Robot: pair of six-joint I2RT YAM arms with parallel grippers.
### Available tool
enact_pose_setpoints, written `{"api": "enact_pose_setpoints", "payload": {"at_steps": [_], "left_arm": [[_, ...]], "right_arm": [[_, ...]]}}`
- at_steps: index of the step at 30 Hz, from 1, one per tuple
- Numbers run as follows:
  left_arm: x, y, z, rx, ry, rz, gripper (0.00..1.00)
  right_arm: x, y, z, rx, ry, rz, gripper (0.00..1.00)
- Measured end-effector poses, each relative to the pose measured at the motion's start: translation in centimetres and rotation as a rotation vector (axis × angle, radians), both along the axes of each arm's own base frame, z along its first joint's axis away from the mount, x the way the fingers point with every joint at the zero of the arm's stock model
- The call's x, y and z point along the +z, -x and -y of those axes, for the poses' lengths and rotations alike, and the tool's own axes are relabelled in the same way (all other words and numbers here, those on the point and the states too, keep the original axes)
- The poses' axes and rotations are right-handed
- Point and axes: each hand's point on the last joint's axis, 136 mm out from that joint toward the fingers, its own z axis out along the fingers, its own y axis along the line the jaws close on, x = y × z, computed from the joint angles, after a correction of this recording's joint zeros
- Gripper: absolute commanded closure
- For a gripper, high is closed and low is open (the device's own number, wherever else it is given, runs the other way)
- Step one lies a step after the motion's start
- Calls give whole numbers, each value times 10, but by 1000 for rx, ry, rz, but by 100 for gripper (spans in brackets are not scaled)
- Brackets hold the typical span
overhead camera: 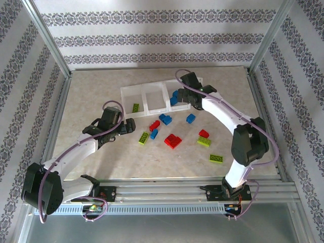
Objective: Sort the legos into containers by color
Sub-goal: Pick up the lego from the center of the table.
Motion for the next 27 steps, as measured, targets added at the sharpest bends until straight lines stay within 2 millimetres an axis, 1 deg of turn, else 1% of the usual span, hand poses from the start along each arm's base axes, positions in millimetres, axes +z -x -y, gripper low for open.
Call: {"api": "enact_pose_setpoints", "payload": {"at_steps": [3,6,9,11,13,17,22,27], "left_arm": [[-8,2,7,-30,-6,-25,0],[-20,7,21,-78,-16,-65,0],[-34,14,37,-134,-35,-107,0],[-42,16,48,-172,-47,-134,2],[-48,18,57,-207,-62,-153,5],[-59,17,72,-263,-95,-180,6],[-67,21,84,-319,-122,-198,10],[-81,26,85,-339,-142,-240,20]], "right_arm": [[1,14,10,-44,-11,3,2],[0,31,19,-90,-29,0,2],[-6,48,28,-132,-44,-14,2],[-11,61,35,-160,-52,-23,2],[-16,73,42,-187,-57,-30,2],[-20,95,54,-236,-73,-31,2],[-20,112,67,-283,-83,-10,2],[-16,123,75,-310,-92,15,2]]}}
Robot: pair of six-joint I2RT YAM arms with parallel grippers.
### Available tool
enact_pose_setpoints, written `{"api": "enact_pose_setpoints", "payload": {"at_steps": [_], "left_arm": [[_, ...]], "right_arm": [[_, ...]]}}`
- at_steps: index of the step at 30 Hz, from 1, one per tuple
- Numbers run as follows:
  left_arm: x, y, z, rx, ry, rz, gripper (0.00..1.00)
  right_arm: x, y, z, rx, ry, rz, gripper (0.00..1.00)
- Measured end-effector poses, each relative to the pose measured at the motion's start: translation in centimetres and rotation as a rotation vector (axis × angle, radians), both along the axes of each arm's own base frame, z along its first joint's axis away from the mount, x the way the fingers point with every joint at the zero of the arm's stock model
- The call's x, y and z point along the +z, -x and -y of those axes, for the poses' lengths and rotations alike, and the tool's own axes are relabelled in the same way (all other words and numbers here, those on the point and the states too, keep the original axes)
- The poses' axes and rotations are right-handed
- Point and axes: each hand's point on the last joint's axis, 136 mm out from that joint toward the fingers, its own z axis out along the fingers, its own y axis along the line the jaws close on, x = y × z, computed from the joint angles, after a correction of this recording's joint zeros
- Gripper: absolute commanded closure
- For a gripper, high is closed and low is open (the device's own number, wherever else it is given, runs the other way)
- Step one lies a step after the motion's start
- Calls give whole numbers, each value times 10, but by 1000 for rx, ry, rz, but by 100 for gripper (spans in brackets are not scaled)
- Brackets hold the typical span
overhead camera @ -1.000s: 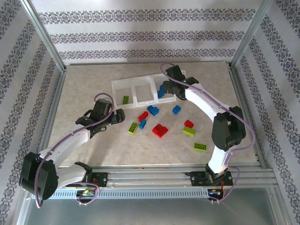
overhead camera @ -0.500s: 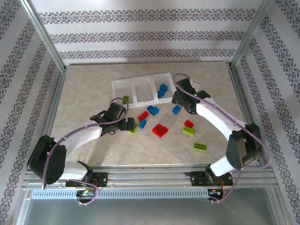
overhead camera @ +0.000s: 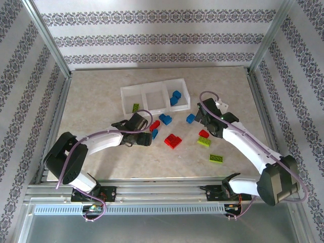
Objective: Sort the legos into containers by color
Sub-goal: Pick up the lego from the center of the table.
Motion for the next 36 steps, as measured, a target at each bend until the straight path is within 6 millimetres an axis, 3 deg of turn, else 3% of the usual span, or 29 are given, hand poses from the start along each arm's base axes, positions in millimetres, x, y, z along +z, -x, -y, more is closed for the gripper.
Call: {"api": "enact_pose_setpoints", "payload": {"at_steps": [10,27,36], "left_arm": [[-15,-3,1,2,-28,-32,33],[-18,-9,-10,48,-87,-12,67],[-16,-10,-10,55,-92,-7,73]], "right_arm": [[9,5,6,-16,0,34,2],[5,8,10,-29,5,26,2],[5,8,11,-29,5,27,2]]}}
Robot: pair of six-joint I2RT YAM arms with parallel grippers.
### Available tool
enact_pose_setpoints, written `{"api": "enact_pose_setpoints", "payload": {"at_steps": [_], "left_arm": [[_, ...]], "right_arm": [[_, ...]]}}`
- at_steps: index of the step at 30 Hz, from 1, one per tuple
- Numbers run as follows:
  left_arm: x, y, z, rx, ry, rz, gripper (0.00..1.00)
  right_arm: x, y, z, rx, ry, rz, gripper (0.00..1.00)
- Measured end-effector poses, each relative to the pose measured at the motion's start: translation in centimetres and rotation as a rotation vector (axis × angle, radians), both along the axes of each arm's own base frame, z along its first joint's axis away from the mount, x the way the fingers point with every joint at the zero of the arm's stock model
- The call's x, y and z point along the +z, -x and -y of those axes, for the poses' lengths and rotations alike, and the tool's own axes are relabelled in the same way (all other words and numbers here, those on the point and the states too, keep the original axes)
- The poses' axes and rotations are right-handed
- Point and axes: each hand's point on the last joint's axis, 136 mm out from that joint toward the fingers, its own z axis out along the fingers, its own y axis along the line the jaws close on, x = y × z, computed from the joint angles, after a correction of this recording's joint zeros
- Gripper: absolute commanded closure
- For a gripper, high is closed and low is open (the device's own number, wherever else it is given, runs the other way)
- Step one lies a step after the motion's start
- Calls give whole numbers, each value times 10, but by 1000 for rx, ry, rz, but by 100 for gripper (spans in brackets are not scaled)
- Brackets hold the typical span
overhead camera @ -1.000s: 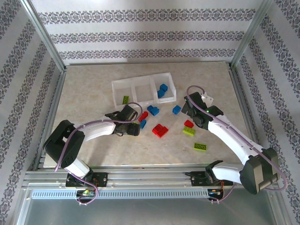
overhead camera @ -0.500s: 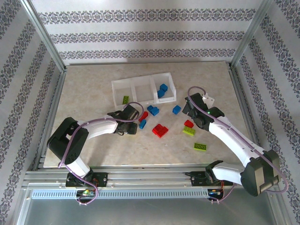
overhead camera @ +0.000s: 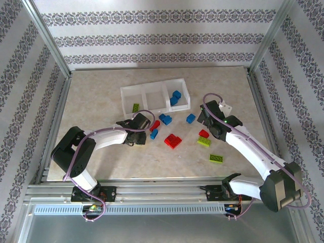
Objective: Sort the legos into containers by color
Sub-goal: Pick up the lego from the center of the table.
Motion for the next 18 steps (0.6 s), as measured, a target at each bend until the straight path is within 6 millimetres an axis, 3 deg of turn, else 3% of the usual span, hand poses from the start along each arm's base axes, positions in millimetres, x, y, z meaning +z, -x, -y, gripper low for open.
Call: {"api": "enact_pose_setpoints", "payload": {"at_steps": [6,12,18], "left_arm": [[6,-4,-3,11,-19,34,74],[40,-20,-3,34,-6,132,74],[76,-49,-3,63,13,229,74]], "right_arm": [[0,0,1,-2,3,1,2],[1,0,1,-2,1,6,1],[1,0,1,-3,-1,8,2]]}}
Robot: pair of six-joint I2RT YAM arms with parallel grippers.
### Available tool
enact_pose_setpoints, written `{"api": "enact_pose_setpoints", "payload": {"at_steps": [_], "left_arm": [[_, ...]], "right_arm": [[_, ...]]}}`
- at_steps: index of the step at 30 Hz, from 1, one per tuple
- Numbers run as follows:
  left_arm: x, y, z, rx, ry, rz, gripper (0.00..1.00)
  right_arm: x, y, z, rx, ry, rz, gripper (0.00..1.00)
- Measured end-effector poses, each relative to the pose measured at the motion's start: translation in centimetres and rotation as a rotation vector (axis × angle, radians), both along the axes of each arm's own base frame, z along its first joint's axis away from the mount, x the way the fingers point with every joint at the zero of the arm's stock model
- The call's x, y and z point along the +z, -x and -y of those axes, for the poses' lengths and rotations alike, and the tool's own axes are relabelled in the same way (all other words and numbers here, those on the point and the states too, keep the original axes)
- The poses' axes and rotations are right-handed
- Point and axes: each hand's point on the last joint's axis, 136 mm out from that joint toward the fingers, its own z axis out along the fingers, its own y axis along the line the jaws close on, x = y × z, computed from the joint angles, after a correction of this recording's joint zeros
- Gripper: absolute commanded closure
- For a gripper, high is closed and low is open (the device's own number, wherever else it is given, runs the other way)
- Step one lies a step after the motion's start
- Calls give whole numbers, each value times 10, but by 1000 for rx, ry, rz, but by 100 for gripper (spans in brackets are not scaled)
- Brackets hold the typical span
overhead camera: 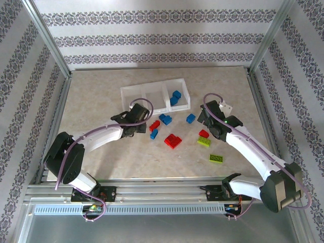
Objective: Sort the legos into containers by color
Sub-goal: Pick up the lego from the center of the table, then place the lego in the container.
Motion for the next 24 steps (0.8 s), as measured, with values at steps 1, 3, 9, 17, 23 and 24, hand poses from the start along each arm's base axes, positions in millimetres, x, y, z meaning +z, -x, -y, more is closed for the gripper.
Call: {"api": "enact_pose_setpoints", "payload": {"at_steps": [1,3,9,17,23,24], "left_arm": [[5,-5,-1,4,1,13,75],[15,-15,-4,20,7,39,75],[31,-48,-20,74,13,76,75],[32,-92,-37,129,9,80,75],[22,-109,-42,143,2,62,74],[21,-111,-43,146,2,59,74]], "right_arm": [[-1,0,0,-1,-1,0,2],[-3,2,1,-2,0,-4,2],[-4,7,7,-21,-8,4,2],[1,15,16,-43,-29,34,2],[-7,22,19,-47,-36,11,1],[-9,24,19,-46,-36,4,2]]}}
